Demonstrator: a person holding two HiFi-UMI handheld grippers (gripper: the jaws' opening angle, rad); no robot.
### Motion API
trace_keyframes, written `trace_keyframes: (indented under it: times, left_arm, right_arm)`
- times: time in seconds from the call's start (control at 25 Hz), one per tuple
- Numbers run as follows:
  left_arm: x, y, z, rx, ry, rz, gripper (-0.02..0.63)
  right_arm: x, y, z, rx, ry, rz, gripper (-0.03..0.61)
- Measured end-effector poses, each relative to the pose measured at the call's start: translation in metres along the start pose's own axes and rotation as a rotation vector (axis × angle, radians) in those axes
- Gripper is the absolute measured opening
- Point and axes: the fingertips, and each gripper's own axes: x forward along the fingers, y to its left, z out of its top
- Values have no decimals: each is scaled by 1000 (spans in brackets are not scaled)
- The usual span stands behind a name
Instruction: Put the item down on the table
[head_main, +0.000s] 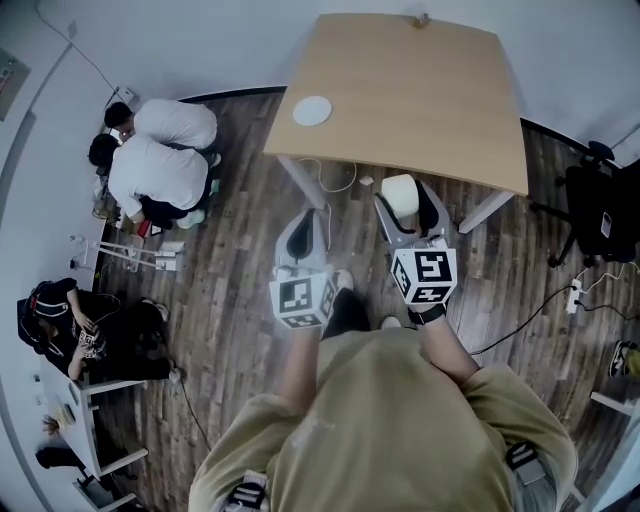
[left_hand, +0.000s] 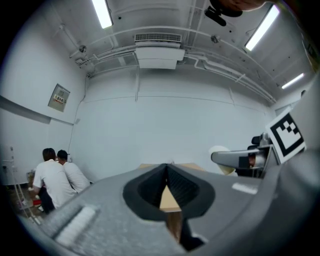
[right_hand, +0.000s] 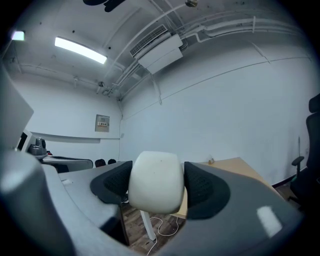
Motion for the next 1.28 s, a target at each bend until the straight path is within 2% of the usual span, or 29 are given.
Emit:
trace_keyframes:
  times: [0.48, 0.92, 1.12, 1.28]
  left_arm:
    - [125, 81, 29, -18, -70, -81, 3]
    - [208, 188, 36, -16, -73, -100, 2]
    - [238, 216, 21, -47, -46, -109, 3]
    - [265, 236, 4, -69, -10, -72, 2]
  right_arm:
    - [141, 8, 19, -89, -21, -16, 328]
    - [279, 40, 18, -109, -14, -26, 328]
    - [319, 47, 10, -121, -5, -27, 328]
    - [356, 41, -11, -117, 45, 3, 328]
